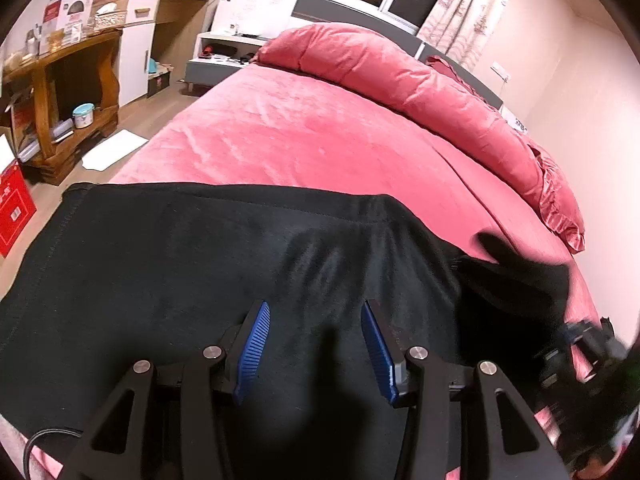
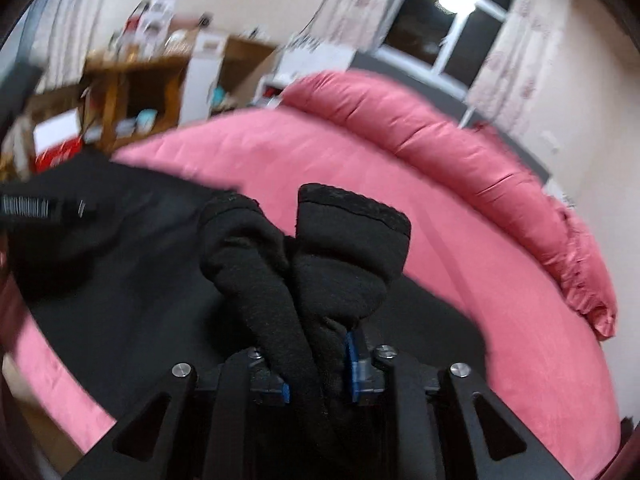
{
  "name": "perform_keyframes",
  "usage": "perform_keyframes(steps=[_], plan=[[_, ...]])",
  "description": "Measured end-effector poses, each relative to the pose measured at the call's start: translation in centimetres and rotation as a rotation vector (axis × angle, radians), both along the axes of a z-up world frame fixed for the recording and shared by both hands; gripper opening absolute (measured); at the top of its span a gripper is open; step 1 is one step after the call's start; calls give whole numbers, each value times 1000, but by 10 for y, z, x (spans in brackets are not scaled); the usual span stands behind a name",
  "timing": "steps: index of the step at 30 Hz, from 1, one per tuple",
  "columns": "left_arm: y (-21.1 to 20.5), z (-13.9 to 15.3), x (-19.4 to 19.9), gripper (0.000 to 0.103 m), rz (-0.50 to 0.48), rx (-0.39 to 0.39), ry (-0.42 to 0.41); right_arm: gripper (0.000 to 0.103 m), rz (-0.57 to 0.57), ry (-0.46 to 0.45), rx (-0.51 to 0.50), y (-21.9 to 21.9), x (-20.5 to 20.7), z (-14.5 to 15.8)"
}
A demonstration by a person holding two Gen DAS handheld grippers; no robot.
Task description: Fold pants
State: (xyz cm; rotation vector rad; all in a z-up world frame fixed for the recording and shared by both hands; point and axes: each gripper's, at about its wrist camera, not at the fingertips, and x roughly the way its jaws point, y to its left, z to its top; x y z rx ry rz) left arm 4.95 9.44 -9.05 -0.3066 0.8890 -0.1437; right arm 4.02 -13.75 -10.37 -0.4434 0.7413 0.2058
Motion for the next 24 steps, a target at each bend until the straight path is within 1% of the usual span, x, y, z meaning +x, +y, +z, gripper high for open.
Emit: perform_keyframes(steps=[1,2,3,4,6,7,9,10,11,12,13,14,15,16,18,20,21,22,23,24], plan=[[-2,-1,0,48,-6,2,2,34,12,32,-7,0,1,-7],[-3,-1,0,48,-11,0,4,39,33,66,-1,-1,3,-11],[-4,-2,0,48,-17,-6,8,48,62,104,29,-4,1,-12],[-5,-2,0,48,-20,-13,9,54,91,135,73,-7,-2,-9],[-8,-2,0,48,-28,-31,16,55,145,210,218,-22,-7,3],[-10,-2,0,48,-41,-50,19,55,154,222,273,-31,-9,9],[-19,0,1,48,-80,-100,23,55,165,201,429,-56,-12,28],[-27,2,3,48,-114,-140,30,55,154,180,503,-70,-12,37],[-32,3,5,49,-138,-171,32,55,105,141,564,-89,-9,45],[-40,6,7,51,-165,-201,32,55,44,105,584,-103,-6,48],[-48,8,10,55,-184,-223,32,54,-33,72,581,-117,1,48],[-58,9,14,61,-204,-248,40,52,-119,53,553,-129,9,45],[-70,8,20,62,-223,-266,60,41,-194,59,524,-139,20,37],[-77,7,23,62,-233,-269,72,31,-230,72,518,-145,26,30],[-98,1,35,62,-252,-245,124,30,-275,109,538,-154,38,13],[-110,-7,43,58,-263,-211,169,30,-290,139,554,-152,46,0],[-115,-11,46,52,-271,-202,189,30,-287,146,559,-148,42,-5],[-118,-15,47,28,-281,-206,205,30,-284,154,556,-144,41,-11],[-122,-20,47,17,-301,-211,225,30,-286,162,538,-140,43,-17],[-124,-20,46,16,-311,-206,229,30,-285,166,525,-137,44,-17]])
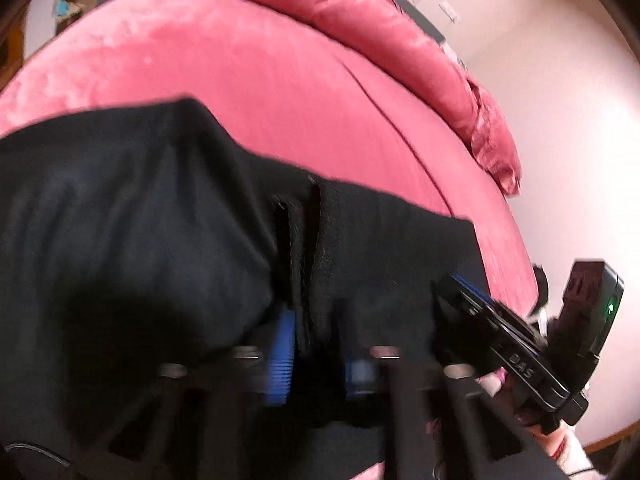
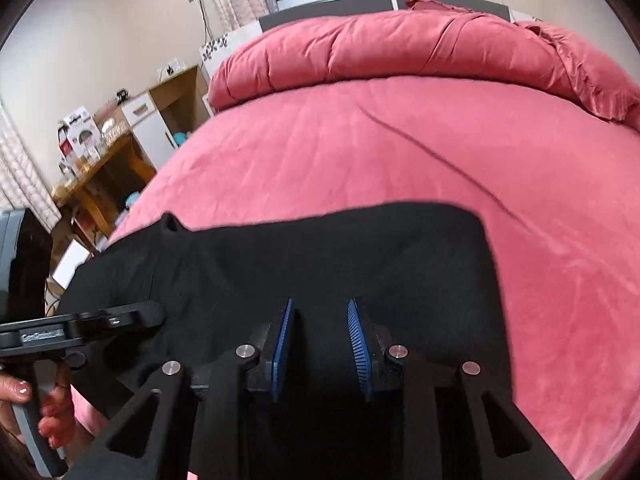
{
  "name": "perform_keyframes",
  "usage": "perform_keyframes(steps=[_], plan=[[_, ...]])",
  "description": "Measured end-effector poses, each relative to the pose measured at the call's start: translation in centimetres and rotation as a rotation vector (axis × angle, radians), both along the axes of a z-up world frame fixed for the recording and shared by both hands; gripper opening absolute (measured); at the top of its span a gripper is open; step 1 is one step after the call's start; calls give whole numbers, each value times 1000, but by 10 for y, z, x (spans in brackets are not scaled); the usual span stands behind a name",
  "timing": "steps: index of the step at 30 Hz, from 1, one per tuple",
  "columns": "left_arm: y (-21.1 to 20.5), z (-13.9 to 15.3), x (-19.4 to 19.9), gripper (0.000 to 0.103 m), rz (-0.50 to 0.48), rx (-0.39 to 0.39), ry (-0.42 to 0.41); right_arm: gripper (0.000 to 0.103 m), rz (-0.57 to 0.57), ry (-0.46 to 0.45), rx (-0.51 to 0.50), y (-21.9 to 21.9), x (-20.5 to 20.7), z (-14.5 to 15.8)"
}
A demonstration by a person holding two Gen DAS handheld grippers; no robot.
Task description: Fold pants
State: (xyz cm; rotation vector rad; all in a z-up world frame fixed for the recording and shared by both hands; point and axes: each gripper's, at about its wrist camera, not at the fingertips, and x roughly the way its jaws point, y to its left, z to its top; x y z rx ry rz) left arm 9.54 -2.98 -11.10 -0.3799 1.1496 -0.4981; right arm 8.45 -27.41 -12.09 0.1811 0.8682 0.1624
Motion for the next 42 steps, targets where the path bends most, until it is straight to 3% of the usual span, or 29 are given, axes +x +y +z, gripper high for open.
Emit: perform_keyframes(steps=[3,6,9,11,15,24,28,31,36,39,41,42], plan=[[1,16,-14,13,-2,20,-64,30,16,-24,13,11,-10,5],[2,14,-17,14,-3,90,-67,30,51,-27,29,26,-13,2],[5,5,-13,22,0,90,-54,30,72,19,-52,42,-7,-16],[11,4,-13,33,23,91,-44,31,72,-14,-85,47,-10,-21],[24,13,-16,36,40,87,-46,31,69,-44,-95,48,-15,-22],[118,55,-28,38,249,168,-151,32,51,-67,-71,43,-23,-21],[185,59,-35,53,393,141,-127,33,52,-67,-67,44,-23,-20],[244,57,-41,53,531,112,-91,34,52,-65,-62,43,-25,-20],[314,35,-51,53,668,100,19,34,51,-66,-52,42,-24,-20],[335,21,-58,56,676,71,84,34,50,-68,-49,43,-25,-20],[343,7,-64,70,652,38,135,34,51,-68,-46,43,-25,-20],[346,2,-69,71,648,25,146,34,51,-68,-44,42,-26,-21]])
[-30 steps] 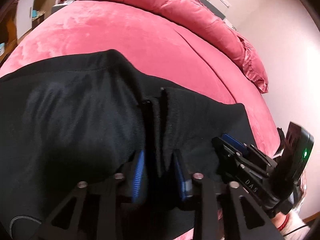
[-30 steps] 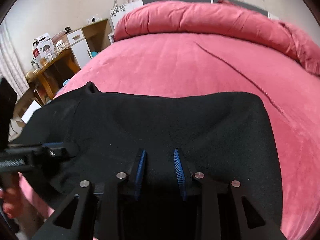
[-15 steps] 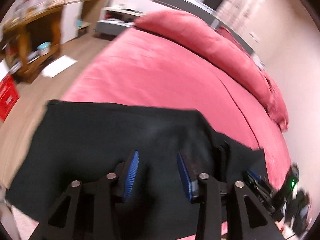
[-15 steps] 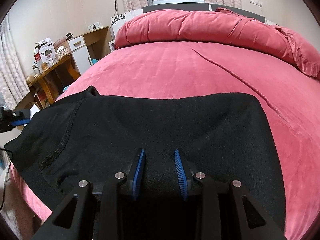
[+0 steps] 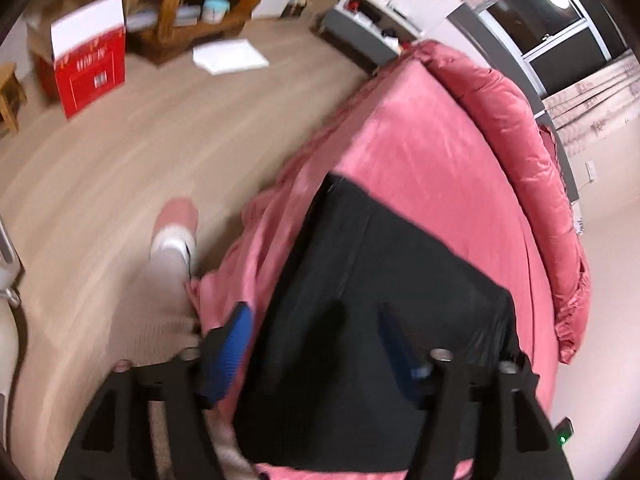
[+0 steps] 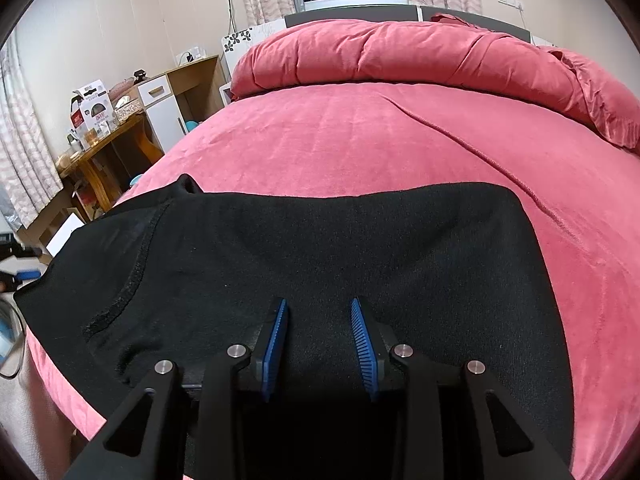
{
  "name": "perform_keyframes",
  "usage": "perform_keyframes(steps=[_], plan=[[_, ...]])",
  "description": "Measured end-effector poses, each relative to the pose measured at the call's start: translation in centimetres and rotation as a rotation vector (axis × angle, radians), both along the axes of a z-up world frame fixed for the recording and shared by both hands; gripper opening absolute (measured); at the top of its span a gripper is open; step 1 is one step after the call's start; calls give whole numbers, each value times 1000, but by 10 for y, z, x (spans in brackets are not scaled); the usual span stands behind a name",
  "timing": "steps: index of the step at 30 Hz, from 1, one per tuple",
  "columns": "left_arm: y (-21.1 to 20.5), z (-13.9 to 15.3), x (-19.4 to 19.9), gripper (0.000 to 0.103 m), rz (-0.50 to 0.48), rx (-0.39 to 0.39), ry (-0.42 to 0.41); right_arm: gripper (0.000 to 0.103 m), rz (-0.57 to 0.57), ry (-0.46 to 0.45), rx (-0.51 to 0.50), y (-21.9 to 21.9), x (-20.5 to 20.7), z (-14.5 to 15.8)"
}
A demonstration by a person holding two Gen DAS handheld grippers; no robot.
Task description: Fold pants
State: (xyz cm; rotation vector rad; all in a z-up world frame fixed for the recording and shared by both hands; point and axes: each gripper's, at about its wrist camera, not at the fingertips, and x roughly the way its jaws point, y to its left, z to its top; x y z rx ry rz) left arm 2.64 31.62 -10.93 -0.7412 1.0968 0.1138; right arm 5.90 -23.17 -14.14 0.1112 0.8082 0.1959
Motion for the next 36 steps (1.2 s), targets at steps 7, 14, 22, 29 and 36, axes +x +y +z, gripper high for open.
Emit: perform_keyframes(steps=[7,14,22,29,36], plan=[[1,-29,-13,69,-32,-184,46,35,0,0,4,0,-1,0],[-18,-11,-9,28,-92,2,58,35,1,1,11,-1,-1,0],[-41,46,-10,11,-72,29,-97,37,0,21,41,-5,0,4],[-135,131,-10,11,-293,15,-367,41,-13,39,105,-19,1,17],[-253,183,3,11,-588,-47,-528,48,-124,-7,220,-74,-9,43]])
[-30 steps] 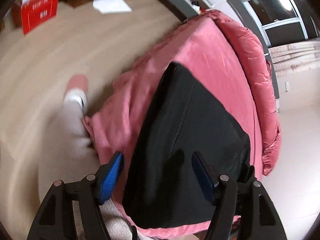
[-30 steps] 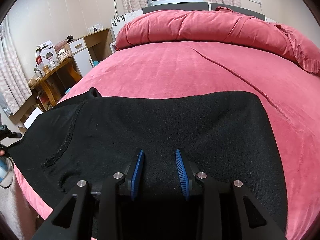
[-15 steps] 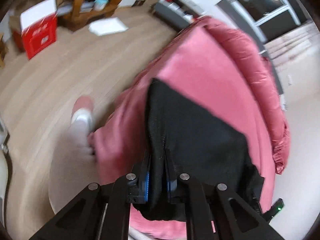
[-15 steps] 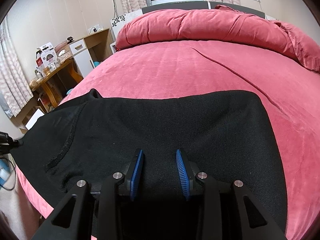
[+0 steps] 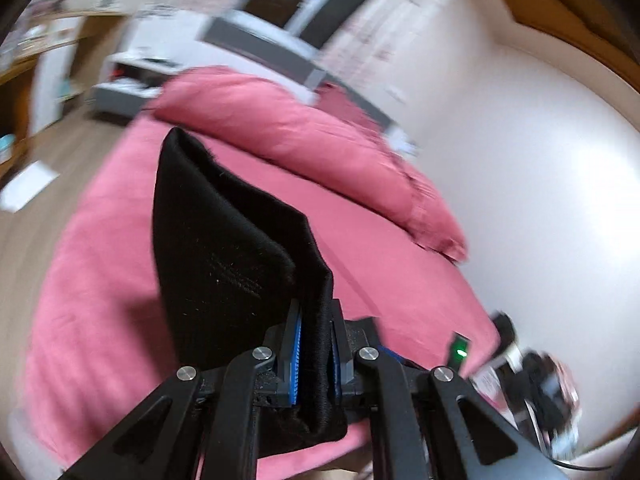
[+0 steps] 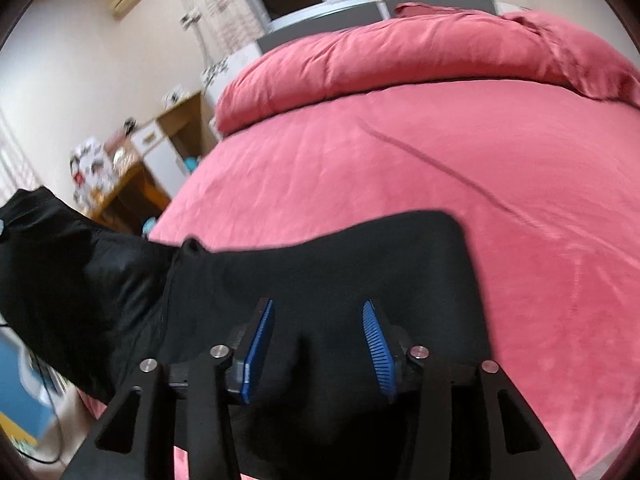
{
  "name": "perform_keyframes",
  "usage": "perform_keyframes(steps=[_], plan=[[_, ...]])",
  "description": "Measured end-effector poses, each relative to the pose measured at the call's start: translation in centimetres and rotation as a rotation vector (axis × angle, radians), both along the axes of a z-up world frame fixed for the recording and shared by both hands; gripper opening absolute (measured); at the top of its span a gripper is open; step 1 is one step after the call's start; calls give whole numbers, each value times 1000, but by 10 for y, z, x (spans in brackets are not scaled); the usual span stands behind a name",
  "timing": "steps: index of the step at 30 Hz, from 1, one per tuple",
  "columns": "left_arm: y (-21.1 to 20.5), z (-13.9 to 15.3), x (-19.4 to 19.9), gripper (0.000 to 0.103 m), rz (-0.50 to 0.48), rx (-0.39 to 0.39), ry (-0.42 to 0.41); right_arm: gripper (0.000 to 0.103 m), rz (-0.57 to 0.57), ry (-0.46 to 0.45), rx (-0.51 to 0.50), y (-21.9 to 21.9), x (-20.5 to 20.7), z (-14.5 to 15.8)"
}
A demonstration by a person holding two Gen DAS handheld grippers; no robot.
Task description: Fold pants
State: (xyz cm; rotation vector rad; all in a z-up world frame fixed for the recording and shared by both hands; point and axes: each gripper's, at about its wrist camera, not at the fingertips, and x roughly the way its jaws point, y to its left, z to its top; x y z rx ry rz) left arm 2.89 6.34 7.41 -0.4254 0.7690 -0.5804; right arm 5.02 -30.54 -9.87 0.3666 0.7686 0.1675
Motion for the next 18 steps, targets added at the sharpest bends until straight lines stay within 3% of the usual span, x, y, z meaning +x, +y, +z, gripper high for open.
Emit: perform_keyframes(steps=[7,13,18], plan=[[-135,-13,16,10,-264,42,10,49,-210,-39,83,-74,-19,14],[-229,-67,26,10,-411,135,71,49,-349,-51,147,-119,-40,14],[-288,-121,30,8,-480,247,101,49,-381,-47,174,-130,-52,10]])
